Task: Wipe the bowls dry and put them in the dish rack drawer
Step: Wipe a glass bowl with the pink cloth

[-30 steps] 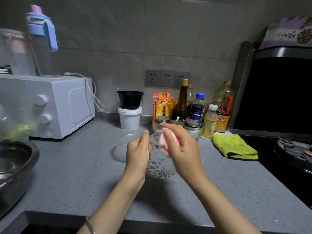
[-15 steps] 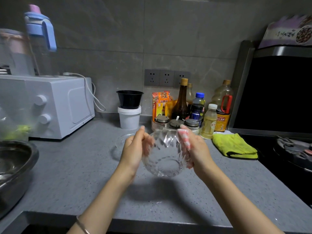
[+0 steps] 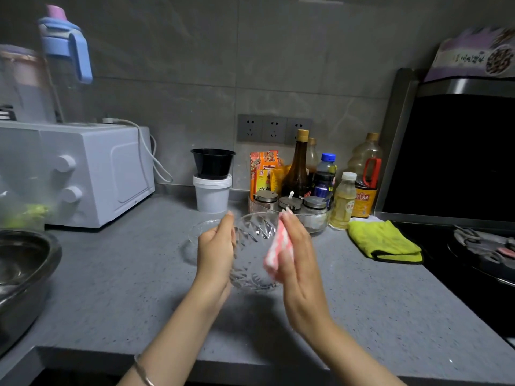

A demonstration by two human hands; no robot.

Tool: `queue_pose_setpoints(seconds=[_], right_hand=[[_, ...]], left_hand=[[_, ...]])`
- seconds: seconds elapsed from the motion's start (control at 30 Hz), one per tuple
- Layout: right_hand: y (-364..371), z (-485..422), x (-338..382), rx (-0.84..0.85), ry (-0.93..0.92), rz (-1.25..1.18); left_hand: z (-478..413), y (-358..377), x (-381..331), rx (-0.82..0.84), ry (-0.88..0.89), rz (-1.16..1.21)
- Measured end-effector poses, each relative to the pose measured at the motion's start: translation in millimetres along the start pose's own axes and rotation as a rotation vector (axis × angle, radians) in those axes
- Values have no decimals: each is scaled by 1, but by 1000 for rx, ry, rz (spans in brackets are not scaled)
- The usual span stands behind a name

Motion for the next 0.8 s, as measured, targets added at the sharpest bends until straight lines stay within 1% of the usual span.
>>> queue_pose_setpoints(seconds=[0.07, 0.13, 0.17, 0.2, 0.27, 0.33, 0.43, 0.53, 0.57, 0.6, 0.67, 0.73, 0.8], right_hand=[[6, 5, 9, 26, -154, 208], [8, -2, 18, 31, -289, 403], [6, -8, 21, 18, -314, 446], [3, -15, 23, -3, -304, 437], [-5, -28, 20, -42, -198, 320], [-11, -37, 11, -55, -32, 115], [-15, -39, -7, -77, 297, -321], [-12, -27, -26, -146, 691, -560], [-9, -22, -32, -151, 782, -600], [-7, -18, -37, -151, 834, -614], [-9, -15, -41, -167, 866, -610], [-15, -20, -38, -167, 839, -568], [-22, -28, -33, -144, 775, -521]], left_hand=[[1, 3, 1, 6, -3, -8], [5, 8, 2, 45, -1, -51], [8, 12, 1, 60, 4, -65], [11, 14, 0, 72, 14, -73], [15, 16, -1, 68, 31, -78], [14, 14, 1, 41, 42, -55], [12, 9, 6, 18, 10, 61], [10, 5, 11, -18, -32, 154], [10, 5, 11, -15, -49, 182], [10, 5, 11, -4, -64, 186], [9, 5, 11, 40, -90, 129], [6, 4, 8, 102, -80, 13], [4, 5, -1, 152, -19, -116]])
Point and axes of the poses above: each hand's wrist, its own z-axis away from the middle knuckle, its own y-axis out of the palm, x = y × z, the point moved 5 cm from there along -z, towards the middle knuckle, and after that the axes turned 1 degree about y, right-handed, at the moved point
